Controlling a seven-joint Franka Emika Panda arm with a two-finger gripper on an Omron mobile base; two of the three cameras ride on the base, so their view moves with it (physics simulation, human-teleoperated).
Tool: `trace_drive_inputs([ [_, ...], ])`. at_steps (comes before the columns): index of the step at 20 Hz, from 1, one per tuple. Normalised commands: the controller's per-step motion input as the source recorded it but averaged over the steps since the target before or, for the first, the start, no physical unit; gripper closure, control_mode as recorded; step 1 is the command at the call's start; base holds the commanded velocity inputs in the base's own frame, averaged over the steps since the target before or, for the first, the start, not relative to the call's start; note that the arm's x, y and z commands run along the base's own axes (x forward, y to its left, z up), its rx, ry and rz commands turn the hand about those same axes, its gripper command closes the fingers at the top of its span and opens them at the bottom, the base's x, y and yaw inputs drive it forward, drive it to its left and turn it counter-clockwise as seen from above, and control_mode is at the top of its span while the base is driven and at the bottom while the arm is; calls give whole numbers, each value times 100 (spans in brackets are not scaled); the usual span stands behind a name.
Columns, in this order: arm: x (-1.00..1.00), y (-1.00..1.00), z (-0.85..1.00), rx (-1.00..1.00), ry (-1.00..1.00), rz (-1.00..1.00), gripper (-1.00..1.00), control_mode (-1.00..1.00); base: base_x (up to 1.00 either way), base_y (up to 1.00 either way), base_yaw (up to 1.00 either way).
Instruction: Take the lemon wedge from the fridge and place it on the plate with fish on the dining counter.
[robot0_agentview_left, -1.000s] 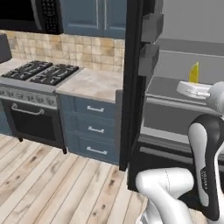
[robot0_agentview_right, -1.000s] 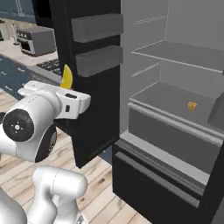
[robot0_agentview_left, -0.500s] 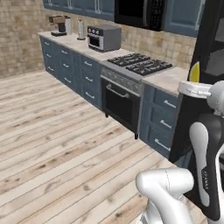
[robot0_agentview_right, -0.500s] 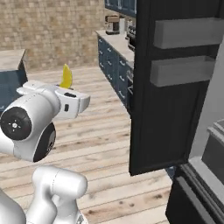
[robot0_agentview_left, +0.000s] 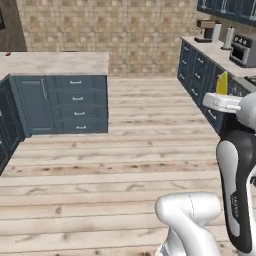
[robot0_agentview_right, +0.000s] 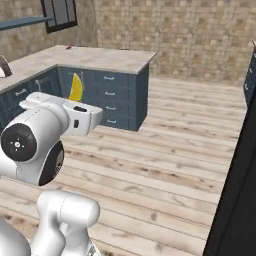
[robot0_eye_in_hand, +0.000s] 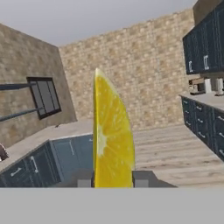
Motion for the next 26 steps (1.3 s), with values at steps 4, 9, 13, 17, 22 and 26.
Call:
trace_drive_inputs([
  [4, 0, 0, 0, 0, 0, 0, 100, 100, 97, 0, 55],
  [9, 0, 0, 0, 0, 0, 0, 100, 100, 100, -38, 3],
  [13, 0, 0, 0, 0, 0, 0, 100, 100, 100, -43, -8],
  [17, 0, 0, 0, 0, 0, 0, 100, 100, 100, -41, -17],
  [22, 0, 0, 0, 0, 0, 0, 100, 100, 100, -42, -21],
  [26, 0, 0, 0, 0, 0, 0, 100, 100, 100, -45, -22],
])
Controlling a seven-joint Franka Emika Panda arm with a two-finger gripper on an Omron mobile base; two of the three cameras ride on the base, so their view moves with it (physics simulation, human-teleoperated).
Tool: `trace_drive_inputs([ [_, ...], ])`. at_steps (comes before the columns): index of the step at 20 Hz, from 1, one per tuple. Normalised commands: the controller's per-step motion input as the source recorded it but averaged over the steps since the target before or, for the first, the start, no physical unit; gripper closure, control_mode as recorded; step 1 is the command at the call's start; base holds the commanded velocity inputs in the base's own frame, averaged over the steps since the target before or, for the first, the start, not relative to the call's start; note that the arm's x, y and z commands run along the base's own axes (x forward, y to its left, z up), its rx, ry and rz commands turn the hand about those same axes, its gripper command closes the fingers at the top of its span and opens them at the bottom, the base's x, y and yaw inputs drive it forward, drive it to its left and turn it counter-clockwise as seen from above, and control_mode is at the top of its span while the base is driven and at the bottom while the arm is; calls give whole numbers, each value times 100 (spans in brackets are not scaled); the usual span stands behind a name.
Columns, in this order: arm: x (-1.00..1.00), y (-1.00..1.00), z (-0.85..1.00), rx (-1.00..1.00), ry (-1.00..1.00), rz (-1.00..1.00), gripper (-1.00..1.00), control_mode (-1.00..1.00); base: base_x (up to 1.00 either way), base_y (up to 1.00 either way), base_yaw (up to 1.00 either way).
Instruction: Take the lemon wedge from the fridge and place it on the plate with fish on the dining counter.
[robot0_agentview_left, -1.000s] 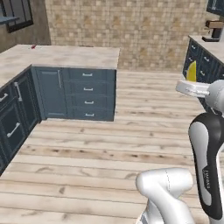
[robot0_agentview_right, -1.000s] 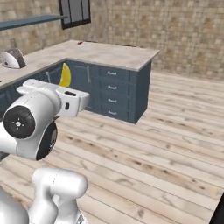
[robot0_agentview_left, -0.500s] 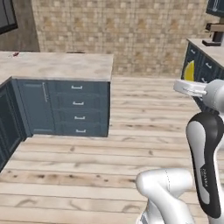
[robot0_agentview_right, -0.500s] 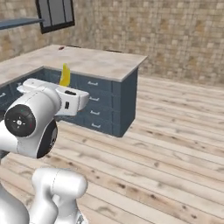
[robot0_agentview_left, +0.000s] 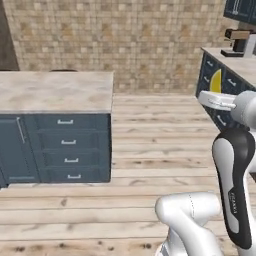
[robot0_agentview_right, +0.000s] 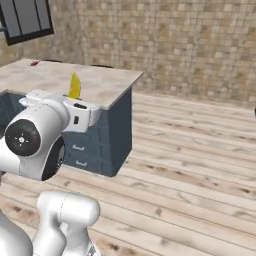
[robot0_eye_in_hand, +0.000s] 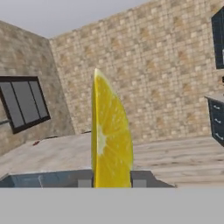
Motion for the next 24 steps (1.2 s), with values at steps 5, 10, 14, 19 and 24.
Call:
trace_drive_inputs([
  [5, 0, 0, 0, 0, 0, 0, 100, 100, 100, -49, -18],
  [10, 0, 0, 0, 0, 0, 0, 100, 100, 100, -50, -19],
  [14, 0, 0, 0, 0, 0, 0, 100, 100, 100, -54, -22],
  [19, 0, 0, 0, 0, 0, 0, 100, 100, 100, -49, -13],
  [24, 0, 0, 0, 0, 0, 0, 100, 100, 100, -24, -6],
])
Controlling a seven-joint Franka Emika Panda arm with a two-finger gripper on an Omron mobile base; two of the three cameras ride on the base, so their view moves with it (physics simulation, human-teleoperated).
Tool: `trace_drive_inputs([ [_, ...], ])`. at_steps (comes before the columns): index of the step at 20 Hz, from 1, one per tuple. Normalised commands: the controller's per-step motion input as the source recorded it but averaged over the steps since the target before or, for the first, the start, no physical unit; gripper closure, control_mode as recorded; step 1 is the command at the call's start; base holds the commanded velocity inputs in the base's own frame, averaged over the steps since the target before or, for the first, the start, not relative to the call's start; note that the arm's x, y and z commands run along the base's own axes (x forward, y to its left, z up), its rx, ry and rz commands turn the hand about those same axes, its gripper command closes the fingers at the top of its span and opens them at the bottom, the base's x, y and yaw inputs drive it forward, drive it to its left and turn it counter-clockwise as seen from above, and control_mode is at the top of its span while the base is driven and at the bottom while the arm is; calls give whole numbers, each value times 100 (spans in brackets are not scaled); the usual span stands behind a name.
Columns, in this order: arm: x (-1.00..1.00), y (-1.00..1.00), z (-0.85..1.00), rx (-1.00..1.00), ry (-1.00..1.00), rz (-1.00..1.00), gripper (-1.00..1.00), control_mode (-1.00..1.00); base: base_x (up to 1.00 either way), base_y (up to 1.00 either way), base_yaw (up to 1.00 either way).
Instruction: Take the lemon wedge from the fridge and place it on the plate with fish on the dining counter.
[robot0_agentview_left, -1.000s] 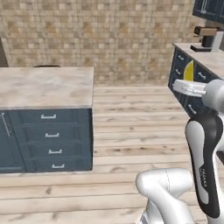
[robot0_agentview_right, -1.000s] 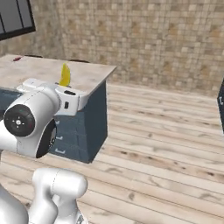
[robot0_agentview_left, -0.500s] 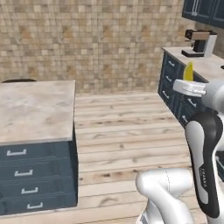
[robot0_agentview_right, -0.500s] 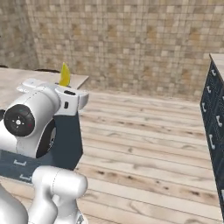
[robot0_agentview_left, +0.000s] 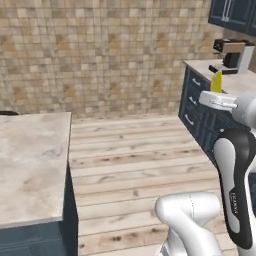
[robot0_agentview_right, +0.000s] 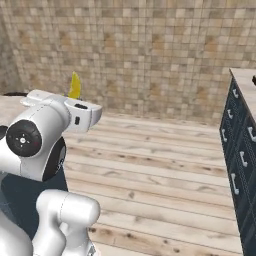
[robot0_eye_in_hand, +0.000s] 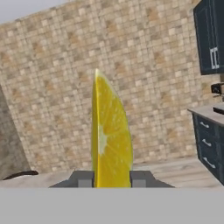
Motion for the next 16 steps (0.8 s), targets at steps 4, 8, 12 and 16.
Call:
trace_drive_inputs([
  [4, 0, 0, 0, 0, 0, 0, 100, 100, 100, -12, 0],
  [8, 0, 0, 0, 0, 0, 0, 100, 100, 100, -11, 1],
  [12, 0, 0, 0, 0, 0, 0, 100, 100, 100, -6, 3],
  [16, 0, 0, 0, 0, 0, 0, 100, 100, 100, -1, 7],
])
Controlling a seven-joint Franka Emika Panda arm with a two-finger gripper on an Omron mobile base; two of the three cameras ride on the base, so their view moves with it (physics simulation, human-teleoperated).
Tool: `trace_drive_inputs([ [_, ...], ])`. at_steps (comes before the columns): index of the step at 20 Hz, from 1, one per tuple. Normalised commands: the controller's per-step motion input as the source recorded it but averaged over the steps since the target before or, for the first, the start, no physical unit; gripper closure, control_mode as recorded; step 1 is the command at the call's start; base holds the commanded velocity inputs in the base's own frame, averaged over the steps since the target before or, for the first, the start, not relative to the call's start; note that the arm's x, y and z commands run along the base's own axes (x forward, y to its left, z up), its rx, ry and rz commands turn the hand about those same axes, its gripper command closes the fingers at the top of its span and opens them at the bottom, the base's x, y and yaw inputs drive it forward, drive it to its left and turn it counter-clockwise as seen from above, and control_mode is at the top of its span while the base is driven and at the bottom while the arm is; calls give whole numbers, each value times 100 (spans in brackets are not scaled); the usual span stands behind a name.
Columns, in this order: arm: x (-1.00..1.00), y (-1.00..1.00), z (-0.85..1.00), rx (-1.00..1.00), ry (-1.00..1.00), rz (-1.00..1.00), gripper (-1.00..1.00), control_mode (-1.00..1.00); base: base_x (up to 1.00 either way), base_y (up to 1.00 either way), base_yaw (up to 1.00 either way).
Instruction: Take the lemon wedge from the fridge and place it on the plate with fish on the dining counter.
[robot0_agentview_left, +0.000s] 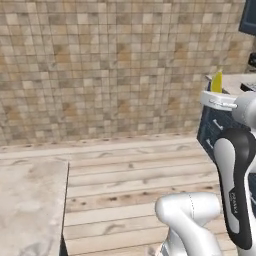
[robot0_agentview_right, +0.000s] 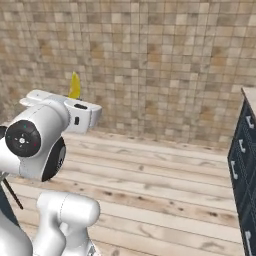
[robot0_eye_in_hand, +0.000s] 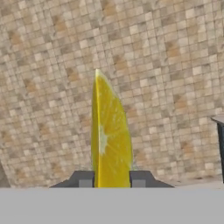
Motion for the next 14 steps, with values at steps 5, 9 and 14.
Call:
trace_drive_inputs([
  [5, 0, 0, 0, 0, 0, 0, 100, 100, 100, 0, 16],
  [9, 0, 0, 0, 0, 0, 0, 100, 100, 100, 0, 34],
  [14, 0, 0, 0, 0, 0, 0, 100, 100, 100, 0, 40],
])
